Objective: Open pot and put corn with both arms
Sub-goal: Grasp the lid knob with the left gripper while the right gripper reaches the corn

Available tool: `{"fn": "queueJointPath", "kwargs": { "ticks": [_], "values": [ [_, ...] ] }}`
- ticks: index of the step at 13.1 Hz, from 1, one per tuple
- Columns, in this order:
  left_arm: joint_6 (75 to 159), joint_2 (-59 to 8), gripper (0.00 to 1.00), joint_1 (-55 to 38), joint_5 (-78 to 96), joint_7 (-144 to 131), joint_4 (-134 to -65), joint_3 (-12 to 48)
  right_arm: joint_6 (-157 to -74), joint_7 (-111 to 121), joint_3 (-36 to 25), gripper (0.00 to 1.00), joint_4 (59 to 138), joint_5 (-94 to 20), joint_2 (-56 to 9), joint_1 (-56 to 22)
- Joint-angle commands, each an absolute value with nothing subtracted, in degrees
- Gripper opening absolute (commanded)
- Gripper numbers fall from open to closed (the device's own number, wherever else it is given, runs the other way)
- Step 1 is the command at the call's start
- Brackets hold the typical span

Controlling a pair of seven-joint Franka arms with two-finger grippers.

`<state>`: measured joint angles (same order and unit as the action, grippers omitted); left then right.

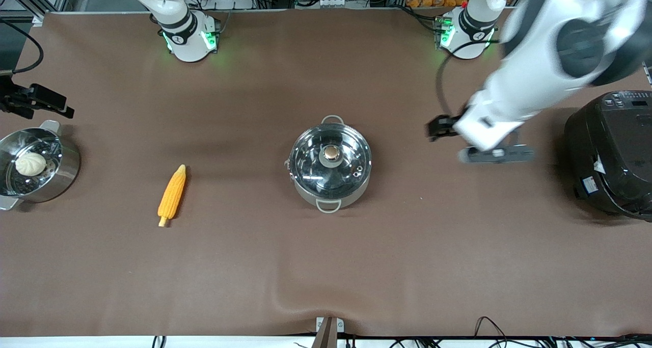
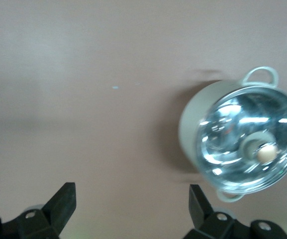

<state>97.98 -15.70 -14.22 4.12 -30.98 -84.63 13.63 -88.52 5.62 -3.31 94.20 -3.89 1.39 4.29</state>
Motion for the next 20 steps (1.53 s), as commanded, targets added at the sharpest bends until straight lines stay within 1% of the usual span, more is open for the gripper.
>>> {"fn": "queueJointPath", "kwargs": {
  "ticks": [1, 3, 7, 8, 9, 11, 13, 15, 18, 20],
  "values": [
    [103.5, -19.6, 1.0, -19.5, 3.8, -39.9, -83.4, 13.0, -87.7, 5.7, -3.0, 1.0, 93.2, -4.6, 1.1, 4.8],
    [107.2, -22.0, 1.0, -23.8, 0.3, -47.9, -82.5, 12.9, -87.7, 5.9, -3.0, 1.0, 93.2, -4.6, 1.0, 4.9],
    [109.5, -30.9, 1.0, -30.5, -3.5, -59.5, -75.3, 12.7, -87.7, 5.7, -3.0, 1.0, 93.2, -4.6, 1.0, 4.8],
    [110.9, -32.2, 1.0, -31.8, -3.6, -60.5, -74.7, 12.6, -87.8, 5.6, -3.0, 1.0, 93.3, -4.6, 1.0, 4.8],
    [112.2, -33.0, 0.98, -32.7, -3.7, -60.6, -74.7, 12.3, -87.7, 5.5, -2.9, 1.0, 93.3, -4.6, 1.0, 4.8],
    [113.9, -34.8, 0.92, -35.7, -3.7, -60.6, -74.7, 9.9, -87.7, 5.6, -2.9, 1.0, 93.4, -4.6, 1.0, 4.8],
    [114.3, -35.9, 0.89, -40.7, -3.6, -60.6, -74.7, 4.6, -87.7, 5.9, -3.0, 1.0, 93.4, -4.6, 1.0, 4.8],
    [114.7, -36.8, 0.87, -43.5, -3.6, -60.6, -74.7, 1.7, -87.7, 6.0, -2.9, 1.0, 93.5, -4.6, 0.9, 4.8],
    [114.9, -37.3, 0.87, -43.6, -3.5, -60.7, -74.9, 1.7, -88.2, 6.0, -2.9, 1.0, 93.8, -4.6, -0.1, 4.8],
    [114.9, -37.3, 0.83, -43.6, -3.5, -60.6, -75.0, 1.9, -88.4, 6.1, -2.9, 1.0, 93.9, -4.6, -0.8, 4.7]
  ]
}}
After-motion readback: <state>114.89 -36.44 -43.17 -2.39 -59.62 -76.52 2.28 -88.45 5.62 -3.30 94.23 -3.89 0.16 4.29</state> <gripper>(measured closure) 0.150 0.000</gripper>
